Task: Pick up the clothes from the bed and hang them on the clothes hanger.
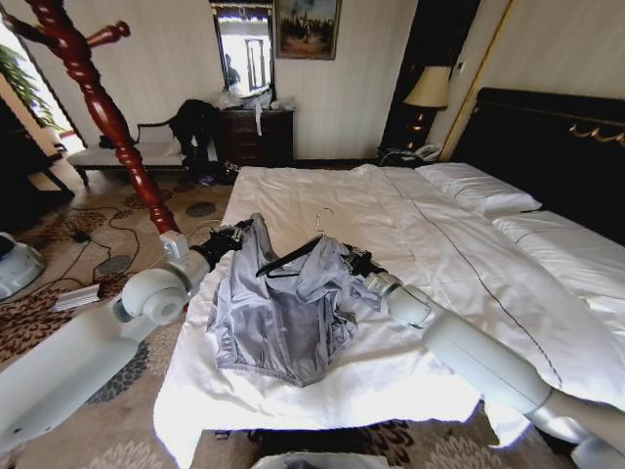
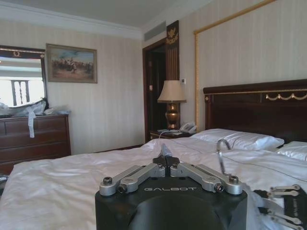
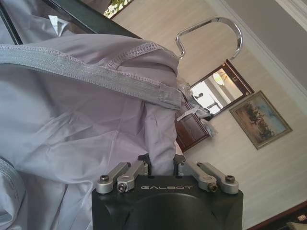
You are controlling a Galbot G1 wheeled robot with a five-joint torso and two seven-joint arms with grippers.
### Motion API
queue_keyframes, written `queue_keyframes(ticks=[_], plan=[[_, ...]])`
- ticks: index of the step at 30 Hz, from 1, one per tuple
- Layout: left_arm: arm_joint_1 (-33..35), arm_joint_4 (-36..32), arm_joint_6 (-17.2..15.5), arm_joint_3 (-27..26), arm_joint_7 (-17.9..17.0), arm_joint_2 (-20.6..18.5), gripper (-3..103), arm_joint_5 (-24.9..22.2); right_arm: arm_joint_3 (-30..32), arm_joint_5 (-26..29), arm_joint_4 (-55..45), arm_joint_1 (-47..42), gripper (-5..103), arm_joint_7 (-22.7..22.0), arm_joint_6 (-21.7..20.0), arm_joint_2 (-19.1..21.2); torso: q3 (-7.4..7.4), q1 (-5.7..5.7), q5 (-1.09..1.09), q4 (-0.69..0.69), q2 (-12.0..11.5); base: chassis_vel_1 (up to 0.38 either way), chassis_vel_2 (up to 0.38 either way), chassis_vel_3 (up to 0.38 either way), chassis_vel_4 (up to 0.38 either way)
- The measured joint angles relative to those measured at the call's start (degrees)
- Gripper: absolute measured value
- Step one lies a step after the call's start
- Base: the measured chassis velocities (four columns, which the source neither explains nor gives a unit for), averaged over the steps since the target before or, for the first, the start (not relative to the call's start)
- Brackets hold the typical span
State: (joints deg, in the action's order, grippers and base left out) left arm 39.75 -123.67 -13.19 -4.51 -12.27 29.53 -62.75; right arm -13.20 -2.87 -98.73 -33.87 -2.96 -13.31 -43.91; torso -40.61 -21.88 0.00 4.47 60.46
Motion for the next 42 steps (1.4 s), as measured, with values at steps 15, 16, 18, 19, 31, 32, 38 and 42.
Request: queue_keyframes(ticks=[15,16,18,19,31,32,38,42], plan=[[7.4,-3.7,-0.9,0.1,1.5,-0.4,0,7.8,-2.0,6.1,-0.1,2.1,21,-1.9,-8.8,-2.8,0.0,0.0,-0.02,-0.01,0.0,0.0,0.0,0.0,0.0],[7.4,-3.7,-0.9,0.1,1.5,-0.4,0,7.8,-2.0,6.1,-0.1,2.1,21,-1.9,-8.8,-2.8,0.0,0.0,-0.02,-0.01,0.0,0.0,0.0,0.0,0.0],[7.3,-2.6,-1.1,1.2,2.2,0.9,0,10.8,-2.6,6.7,-0.4,2.6,21,-2.0,-9.7,-3.2,0.0,0.0,-0.01,0.0,0.0,0.0,0.0,0.0,0.0],[7.3,-2.4,-1.3,1.8,2.4,1.7,0,11.8,-2.8,7.3,-0.5,2.9,21,-2.2,-10.2,-3.5,0.0,0.0,-0.01,0.01,0.0,0.0,0.0,0.0,0.0],[8.3,-5.4,-2.0,4.9,2.9,4.0,0,15.1,-5.1,8.1,1.9,4.9,21,-3.5,-12.5,-6.2,0.0,0.0,0.0,0.0,0.0,0.0,0.0,0.0,0.0],[8.3,-5.4,-2.0,4.9,2.9,4.0,0,15.1,-5.1,8.1,1.9,4.9,21,-3.5,-12.5,-6.2,0.0,0.0,0.0,0.0,0.0,0.0,0.0,0.0,0.0],[12.2,-6.0,-2.0,4.7,4.5,4.9,0,18.3,-7.8,8.8,4.6,8.1,21,-4.0,-13.8,-8.8,0.0,0.0,-0.01,-0.01,0.0,0.0,0.0,0.0,0.0],[12.9,-5.9,-2.0,4.7,5.4,5.3,0,19.3,-9.2,9.1,6.3,10.0,21,-4.2,-14.1,-10.4,0.0,0.0,-0.01,0.0,0.0,0.0,0.0,0.0,0.0]])
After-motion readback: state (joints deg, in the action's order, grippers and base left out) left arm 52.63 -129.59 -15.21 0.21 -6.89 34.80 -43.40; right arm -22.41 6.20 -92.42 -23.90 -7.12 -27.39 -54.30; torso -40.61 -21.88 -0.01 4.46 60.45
